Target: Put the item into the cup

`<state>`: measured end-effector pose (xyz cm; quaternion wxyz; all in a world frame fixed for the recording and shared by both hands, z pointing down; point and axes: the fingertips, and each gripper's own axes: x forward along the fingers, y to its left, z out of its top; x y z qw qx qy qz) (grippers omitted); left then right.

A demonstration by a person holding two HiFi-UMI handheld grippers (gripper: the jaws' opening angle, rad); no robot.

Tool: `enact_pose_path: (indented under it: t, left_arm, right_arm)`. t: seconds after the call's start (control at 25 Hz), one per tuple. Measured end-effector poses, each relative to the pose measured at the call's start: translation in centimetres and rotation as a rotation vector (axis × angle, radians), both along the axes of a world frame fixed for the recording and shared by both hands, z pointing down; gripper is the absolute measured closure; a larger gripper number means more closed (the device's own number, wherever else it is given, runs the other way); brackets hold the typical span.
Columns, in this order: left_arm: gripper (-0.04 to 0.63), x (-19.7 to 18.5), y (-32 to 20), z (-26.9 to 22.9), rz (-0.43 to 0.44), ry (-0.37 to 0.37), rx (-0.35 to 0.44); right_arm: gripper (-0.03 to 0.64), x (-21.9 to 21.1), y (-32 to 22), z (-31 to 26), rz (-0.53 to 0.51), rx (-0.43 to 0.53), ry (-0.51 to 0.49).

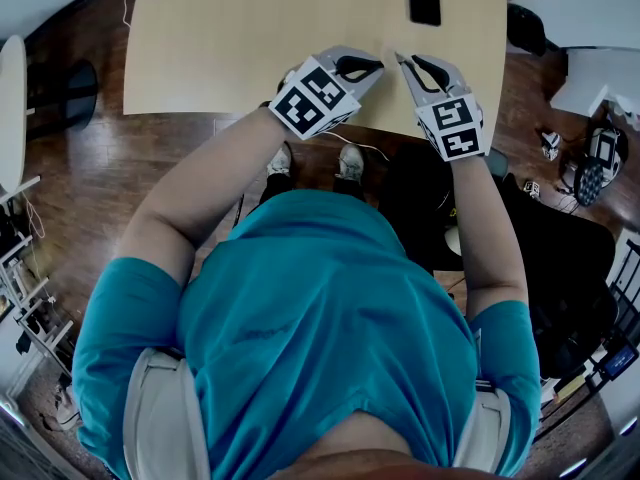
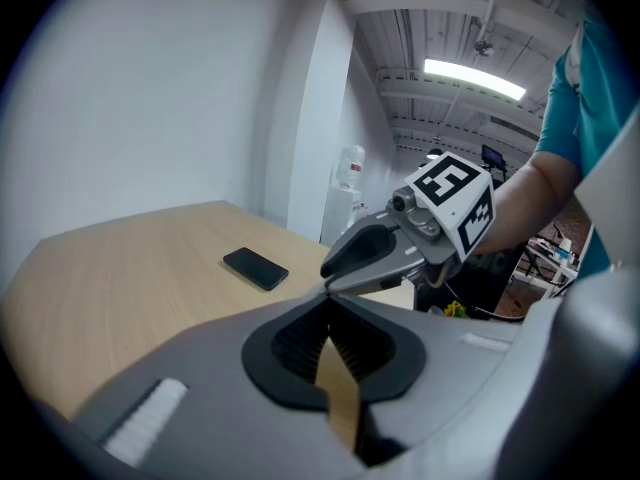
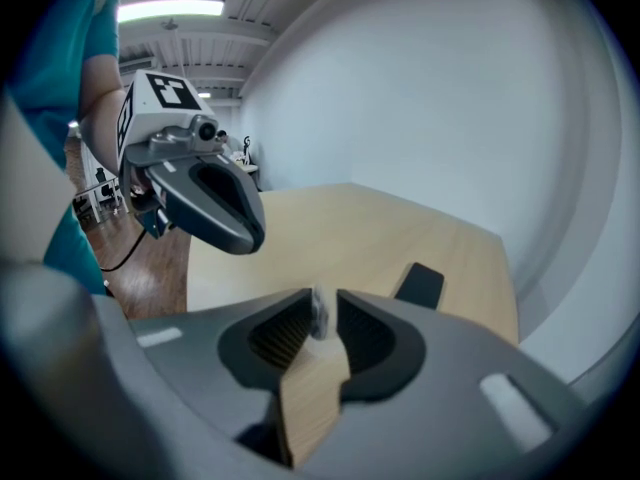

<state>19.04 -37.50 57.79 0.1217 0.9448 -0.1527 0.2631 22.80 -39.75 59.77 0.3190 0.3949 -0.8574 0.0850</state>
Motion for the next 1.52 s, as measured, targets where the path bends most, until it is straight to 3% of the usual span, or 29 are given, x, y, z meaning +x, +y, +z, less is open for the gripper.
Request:
enact_pose_path:
  t: [0.08, 0.12, 0.72, 0.88, 1.04, 1.28, 1.52]
  left_arm:
    - [0.592, 0.0, 0.0, 0.0, 0.001, 0.000, -0.001]
    - [0.592, 0.0, 0.1, 0.0, 0.001, 0.000, -0.001]
    - [0.592, 0.5, 1.9, -2.2, 0.004, 0.016, 0.018]
    - [0.592, -0.3, 3.8, -4.5, -0.014, 0.044, 0.038]
    - [0.592, -2.2, 6.1, -7.2, -0.059, 0.074, 0.077]
    - [0.592, -5.3, 11.1, -10.9, -0.131, 0.117, 0.102]
    - [0.592, -11.6, 15.9, -13.6, -0.187, 0.201, 0.143]
  right_arm:
    - [0.469, -0.3, 0.0, -0.5, -0.001, 0.009, -0.028]
    - [0.457, -0.3, 0.0, -0.6, -0.003, 0.014, -0.033]
    - [0.457, 0.3, 1.9, -2.7, -0.002, 0.050, -0.078]
    - [0.499, -0.1, 3.8, -5.3, -0.040, 0.101, -0.127]
    - [0.615, -1.3, 6.6, -8.5, -0.108, 0.131, -0.219]
    - [0.615, -1.9, 12.8, -10.6, -0.187, 0.089, -0.313]
    - [0.615, -5.4, 17.1, -13.1, -0.191, 0.088, -0.348]
